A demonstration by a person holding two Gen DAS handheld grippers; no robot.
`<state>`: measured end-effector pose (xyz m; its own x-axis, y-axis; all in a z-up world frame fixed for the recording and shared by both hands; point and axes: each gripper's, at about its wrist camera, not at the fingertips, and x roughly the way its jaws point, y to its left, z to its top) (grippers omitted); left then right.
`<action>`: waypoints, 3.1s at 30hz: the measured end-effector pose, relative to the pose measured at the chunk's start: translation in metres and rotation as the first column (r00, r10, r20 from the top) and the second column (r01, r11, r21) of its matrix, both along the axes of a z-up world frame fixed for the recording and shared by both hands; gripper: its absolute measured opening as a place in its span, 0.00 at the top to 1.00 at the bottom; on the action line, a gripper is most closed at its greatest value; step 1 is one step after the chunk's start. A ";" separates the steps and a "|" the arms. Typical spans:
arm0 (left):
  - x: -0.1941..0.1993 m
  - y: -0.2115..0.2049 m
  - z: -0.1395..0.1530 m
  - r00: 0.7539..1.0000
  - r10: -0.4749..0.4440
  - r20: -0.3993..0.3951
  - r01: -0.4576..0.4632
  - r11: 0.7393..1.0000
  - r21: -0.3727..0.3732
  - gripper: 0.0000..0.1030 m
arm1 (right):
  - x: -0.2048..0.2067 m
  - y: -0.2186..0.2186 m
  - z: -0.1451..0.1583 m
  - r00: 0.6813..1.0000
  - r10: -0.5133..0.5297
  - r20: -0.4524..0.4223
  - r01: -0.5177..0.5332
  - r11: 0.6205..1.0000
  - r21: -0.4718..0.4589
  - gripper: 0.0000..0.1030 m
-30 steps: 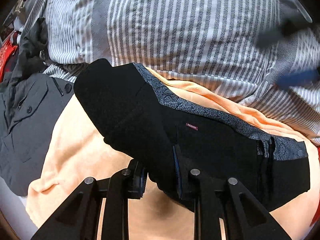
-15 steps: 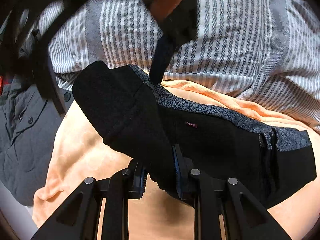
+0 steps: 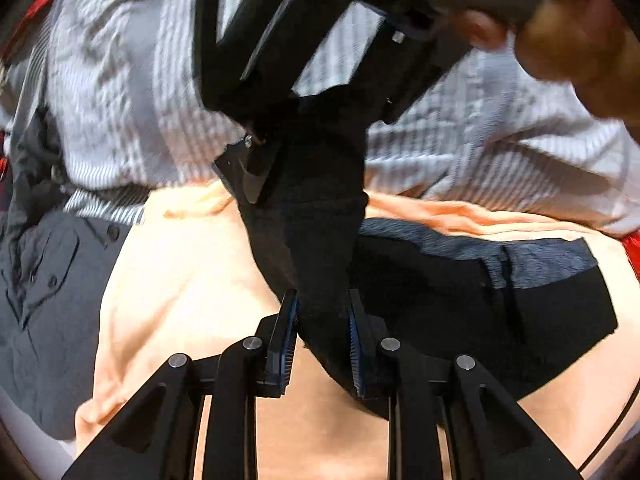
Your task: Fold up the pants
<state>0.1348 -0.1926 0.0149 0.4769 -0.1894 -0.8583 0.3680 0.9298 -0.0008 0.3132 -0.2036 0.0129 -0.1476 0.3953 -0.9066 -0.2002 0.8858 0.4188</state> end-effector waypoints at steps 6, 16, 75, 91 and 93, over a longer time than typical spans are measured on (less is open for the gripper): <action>-0.018 -0.039 0.031 0.994 -0.098 0.047 0.098 0.995 -0.004 0.76 | -0.036 -0.074 0.036 0.980 -0.186 0.065 0.173 0.971 0.165 0.83; -0.062 -0.125 0.071 0.958 -0.285 0.037 0.286 0.957 -0.045 0.76 | -0.125 -0.195 0.071 0.892 -0.435 0.122 0.372 0.860 0.350 0.83; -0.047 -0.178 -0.059 0.936 -0.115 -0.332 0.135 0.990 0.038 0.33 | -0.243 -0.439 -0.057 0.646 -0.731 0.221 0.753 0.657 -0.027 0.85; -0.046 -0.183 -0.061 0.936 -0.108 -0.335 0.131 0.990 0.048 0.32 | -0.323 -0.369 -0.034 0.709 -0.664 0.238 0.700 0.704 -0.121 0.67; -0.046 -0.184 -0.060 0.936 -0.112 -0.333 0.137 0.989 0.052 0.32 | -0.328 -0.369 -0.048 0.704 -0.674 0.222 0.707 0.694 -0.134 0.62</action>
<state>0.0883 -0.3767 -0.0448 0.1432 -0.1598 -0.9767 0.4713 0.8788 -0.0747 -0.0149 -0.5723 -0.0349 0.2332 0.1460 -0.9614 0.4585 0.8554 0.2411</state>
